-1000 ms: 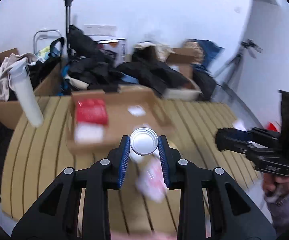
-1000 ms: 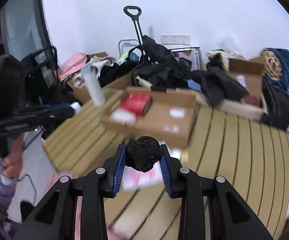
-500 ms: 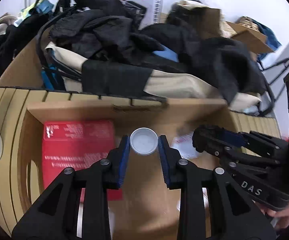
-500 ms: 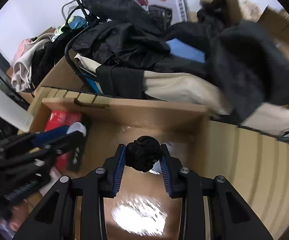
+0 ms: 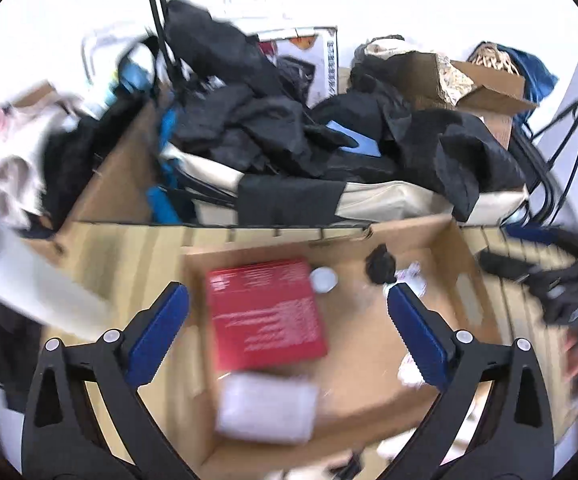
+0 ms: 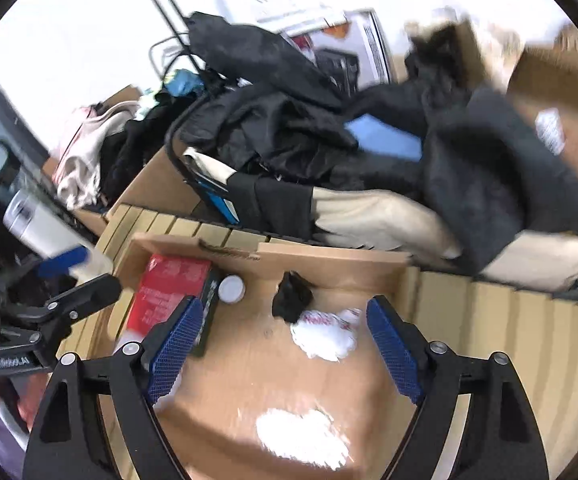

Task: Organize objects
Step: 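Place the white lid and black pouch into the tray with both grippers, then withdraw both grippers from the tray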

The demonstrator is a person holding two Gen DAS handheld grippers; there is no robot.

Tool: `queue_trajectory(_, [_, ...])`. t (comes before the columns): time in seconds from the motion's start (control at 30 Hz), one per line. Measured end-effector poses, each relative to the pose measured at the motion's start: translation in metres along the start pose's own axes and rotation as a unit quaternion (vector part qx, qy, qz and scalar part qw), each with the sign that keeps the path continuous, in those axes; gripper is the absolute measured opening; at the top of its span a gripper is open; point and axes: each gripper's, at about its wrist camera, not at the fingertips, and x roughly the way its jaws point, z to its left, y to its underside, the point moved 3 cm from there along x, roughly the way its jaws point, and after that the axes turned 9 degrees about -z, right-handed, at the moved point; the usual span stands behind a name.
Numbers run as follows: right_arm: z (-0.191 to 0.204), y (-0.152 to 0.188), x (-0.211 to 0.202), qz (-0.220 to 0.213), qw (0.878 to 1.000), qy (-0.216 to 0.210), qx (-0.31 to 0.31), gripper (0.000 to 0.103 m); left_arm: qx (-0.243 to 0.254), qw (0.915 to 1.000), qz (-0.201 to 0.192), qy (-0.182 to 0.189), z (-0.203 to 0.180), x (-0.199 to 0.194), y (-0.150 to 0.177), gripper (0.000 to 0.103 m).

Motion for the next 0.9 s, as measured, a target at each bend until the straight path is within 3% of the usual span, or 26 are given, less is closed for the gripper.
queue_trajectory(0.1, [0.007, -0.006, -0.056, -0.017, 0.999, 0.027, -0.034, 0.087, 0.045, 0.9983, -0.021, -0.030, -0.002, -0.053, -0.004, 0.103])
queue_trajectory(0.23, [0.013, -0.004, -0.138, -0.046, 0.997, 0.048, -0.033, 0.087, 0.049, 0.9959, -0.062, -0.044, -0.003, -0.130, -0.007, 0.103])
queue_trajectory(0.4, [0.024, 0.033, -0.215, -0.058, 0.997, 0.035, -0.029, 0.087, 0.022, 0.9973, -0.047, -0.052, -0.006, -0.207, 0.026, 0.103])
queue_trajectory(0.47, [0.033, 0.052, -0.236, -0.062, 0.997, 0.036, -0.041, 0.087, 0.022, 0.9968, -0.066, -0.040, -0.014, -0.238, 0.048, 0.103])
queue_trajectory(0.6, [0.059, 0.116, -0.292, -0.096, 0.994, -0.014, -0.055, 0.087, -0.010, 0.9955, -0.094, 0.011, -0.024, -0.290, 0.110, 0.103])
queue_trajectory(0.73, [0.084, 0.196, -0.329, -0.134, 0.987, -0.057, -0.068, 0.087, -0.011, 0.9945, -0.104, 0.003, -0.036, -0.329, 0.197, 0.103])
queue_trajectory(0.83, [0.100, 0.278, -0.341, -0.150, 0.985, -0.040, -0.076, 0.087, -0.026, 0.9919, -0.121, -0.031, -0.037, -0.352, 0.265, 0.103])
queue_trajectory(0.9, [0.108, 0.329, -0.339, -0.146, 0.987, -0.022, -0.066, 0.087, -0.062, 0.9911, -0.117, -0.010, -0.035, -0.361, 0.302, 0.103])
